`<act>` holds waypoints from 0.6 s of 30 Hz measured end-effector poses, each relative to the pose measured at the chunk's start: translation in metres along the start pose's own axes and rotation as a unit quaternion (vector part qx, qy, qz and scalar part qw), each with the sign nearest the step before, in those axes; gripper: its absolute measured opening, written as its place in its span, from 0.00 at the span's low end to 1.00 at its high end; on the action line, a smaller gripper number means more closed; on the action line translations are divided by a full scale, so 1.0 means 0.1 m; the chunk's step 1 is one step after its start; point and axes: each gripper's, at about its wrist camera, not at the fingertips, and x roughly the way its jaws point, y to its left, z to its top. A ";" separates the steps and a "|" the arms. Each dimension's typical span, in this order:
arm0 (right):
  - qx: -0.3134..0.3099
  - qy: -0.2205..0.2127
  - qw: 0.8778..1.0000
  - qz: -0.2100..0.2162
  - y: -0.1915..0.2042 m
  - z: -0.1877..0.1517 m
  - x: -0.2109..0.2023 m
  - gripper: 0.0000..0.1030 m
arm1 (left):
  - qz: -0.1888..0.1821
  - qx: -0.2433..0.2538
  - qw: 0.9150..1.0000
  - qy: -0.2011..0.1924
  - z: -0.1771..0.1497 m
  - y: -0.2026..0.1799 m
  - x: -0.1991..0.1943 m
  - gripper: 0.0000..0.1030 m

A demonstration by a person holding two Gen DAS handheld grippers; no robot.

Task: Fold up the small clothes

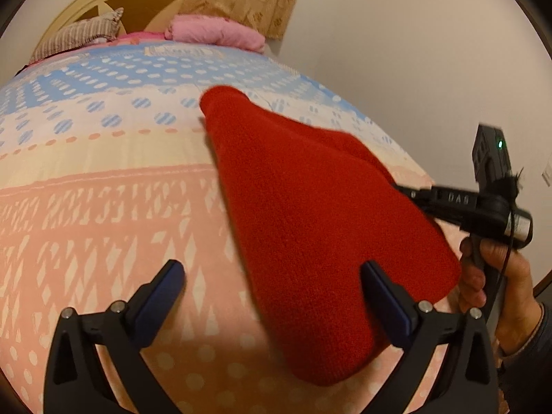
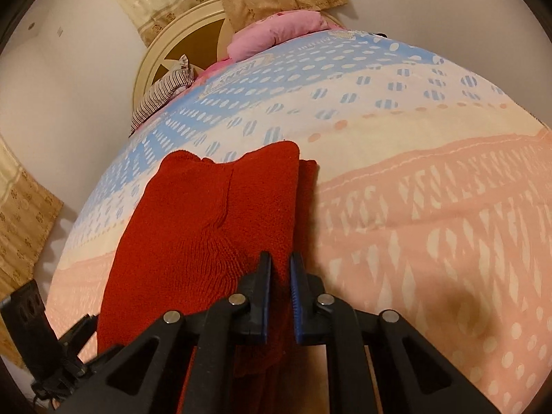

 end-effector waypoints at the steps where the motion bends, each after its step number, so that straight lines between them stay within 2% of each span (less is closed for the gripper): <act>1: -0.001 -0.003 1.000 -0.003 0.00 0.00 -0.03 0.10 | 0.005 0.001 1.000 -0.001 0.00 0.00 0.00 1.00; 6: -0.026 -0.060 0.998 -0.016 0.23 -0.03 -0.39 0.37 | 0.020 0.026 0.999 0.019 -0.01 -0.10 0.08 1.00; 9: -0.083 -0.097 0.992 0.015 0.57 -0.12 -0.68 0.42 | 0.021 0.032 0.999 0.017 -0.01 -0.13 0.08 1.00; 10: -0.113 -0.095 0.988 0.036 0.73 -0.18 -0.73 0.43 | 0.021 0.032 0.999 0.013 -0.01 -0.13 0.06 1.00; 12: -0.151 -0.063 0.984 0.066 0.92 -0.27 -0.66 0.46 | 0.024 0.030 0.999 -0.006 -0.01 -0.12 -0.02 1.00; 14: -0.159 -0.035 0.985 0.059 0.97 -0.34 -0.53 0.46 | 0.023 0.020 0.999 -0.034 0.00 -0.08 -0.13 1.00; 16: -0.147 -0.010 0.989 0.034 0.85 -0.38 -0.36 0.46 | 0.028 0.003 0.998 -0.052 0.01 -0.02 -0.20 1.00; 18: -0.118 0.011 0.992 0.035 0.64 -0.40 -0.25 0.46 | 0.039 -0.018 0.998 -0.051 0.04 0.04 -0.17 1.00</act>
